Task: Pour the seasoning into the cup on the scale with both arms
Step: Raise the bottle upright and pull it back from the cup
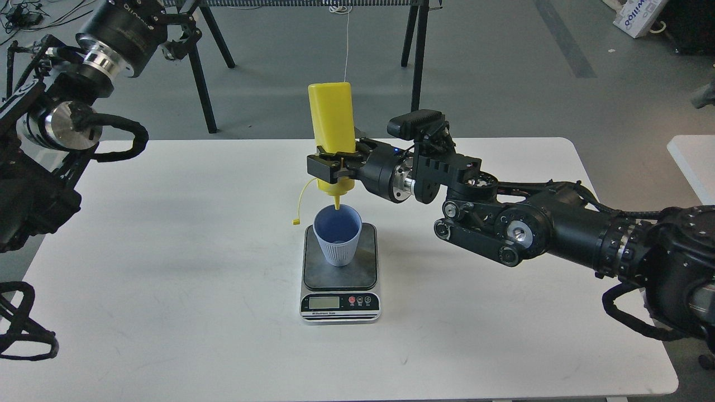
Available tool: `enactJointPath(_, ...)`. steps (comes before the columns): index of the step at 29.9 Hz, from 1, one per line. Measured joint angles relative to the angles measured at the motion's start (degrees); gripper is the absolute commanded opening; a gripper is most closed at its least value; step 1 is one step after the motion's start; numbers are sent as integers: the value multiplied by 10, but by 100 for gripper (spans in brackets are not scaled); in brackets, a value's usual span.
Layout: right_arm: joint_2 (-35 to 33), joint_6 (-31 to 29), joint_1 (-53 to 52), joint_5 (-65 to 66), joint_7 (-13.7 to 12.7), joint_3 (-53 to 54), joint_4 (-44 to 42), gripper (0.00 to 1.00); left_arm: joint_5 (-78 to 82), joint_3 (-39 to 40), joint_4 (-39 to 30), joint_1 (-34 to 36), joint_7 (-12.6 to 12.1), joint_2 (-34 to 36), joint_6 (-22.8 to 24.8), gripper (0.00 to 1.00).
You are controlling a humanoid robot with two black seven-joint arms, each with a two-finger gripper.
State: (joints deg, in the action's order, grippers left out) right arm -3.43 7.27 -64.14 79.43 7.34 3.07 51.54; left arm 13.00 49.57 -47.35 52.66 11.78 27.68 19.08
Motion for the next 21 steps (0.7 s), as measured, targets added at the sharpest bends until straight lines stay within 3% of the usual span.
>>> enactJointPath(11, -26, -2, 13, -90, -1, 58, 21, 28, 0, 1, -1, 0, 0, 0, 0, 100)
enactJointPath(21, -173, -61, 22, -424, -7, 107, 120, 29, 0, 1, -1, 0, 0, 2, 0, 100)
